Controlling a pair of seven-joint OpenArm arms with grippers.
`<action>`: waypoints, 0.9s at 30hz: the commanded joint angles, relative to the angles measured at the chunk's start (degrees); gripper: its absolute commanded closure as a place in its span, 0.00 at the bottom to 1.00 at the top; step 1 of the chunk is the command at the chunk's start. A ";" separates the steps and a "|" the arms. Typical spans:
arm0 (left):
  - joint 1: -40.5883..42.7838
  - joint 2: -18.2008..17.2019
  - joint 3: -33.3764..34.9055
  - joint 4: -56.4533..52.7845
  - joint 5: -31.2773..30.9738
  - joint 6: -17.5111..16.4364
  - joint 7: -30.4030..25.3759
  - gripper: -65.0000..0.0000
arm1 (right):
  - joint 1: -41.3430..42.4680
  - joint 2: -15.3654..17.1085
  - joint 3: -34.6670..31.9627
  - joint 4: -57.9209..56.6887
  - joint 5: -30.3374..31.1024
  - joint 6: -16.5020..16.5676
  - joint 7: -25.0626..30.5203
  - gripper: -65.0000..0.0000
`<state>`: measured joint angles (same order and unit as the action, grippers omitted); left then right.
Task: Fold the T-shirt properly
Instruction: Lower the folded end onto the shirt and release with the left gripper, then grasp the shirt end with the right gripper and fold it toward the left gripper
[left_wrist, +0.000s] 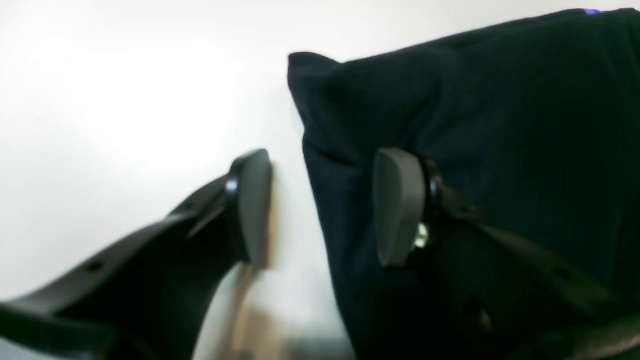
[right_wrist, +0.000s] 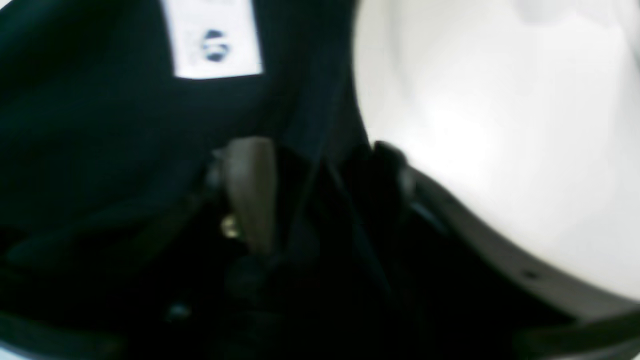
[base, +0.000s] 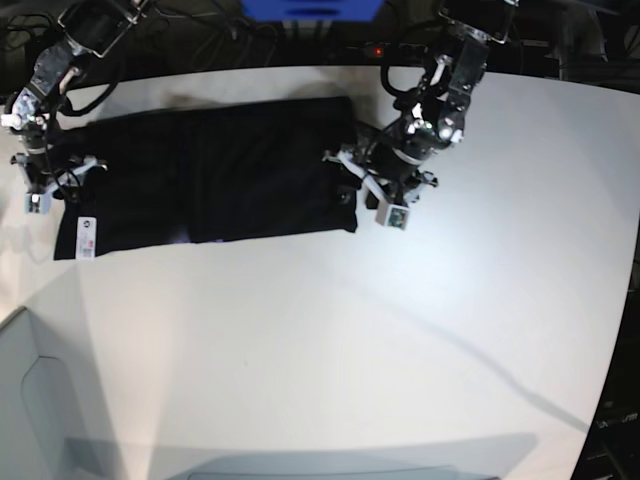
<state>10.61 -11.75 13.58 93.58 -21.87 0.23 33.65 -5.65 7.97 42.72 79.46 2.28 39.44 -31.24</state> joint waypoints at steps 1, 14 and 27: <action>-0.55 -0.25 -0.18 0.79 -0.07 -0.01 -0.90 0.50 | -0.99 -0.10 -1.27 -0.47 -3.30 0.56 -4.93 0.68; -0.55 -0.25 -0.27 1.23 -0.15 0.08 -1.08 0.50 | -2.48 1.04 -3.29 8.58 -3.30 0.56 -5.28 1.00; -0.55 0.19 -0.27 0.79 -0.07 0.08 -1.08 0.50 | -6.61 -8.98 -4.08 35.22 -3.12 0.56 -5.37 1.00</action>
<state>10.59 -11.57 13.47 93.56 -21.87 0.25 33.47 -12.75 -1.58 38.68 113.62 -1.58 39.83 -38.19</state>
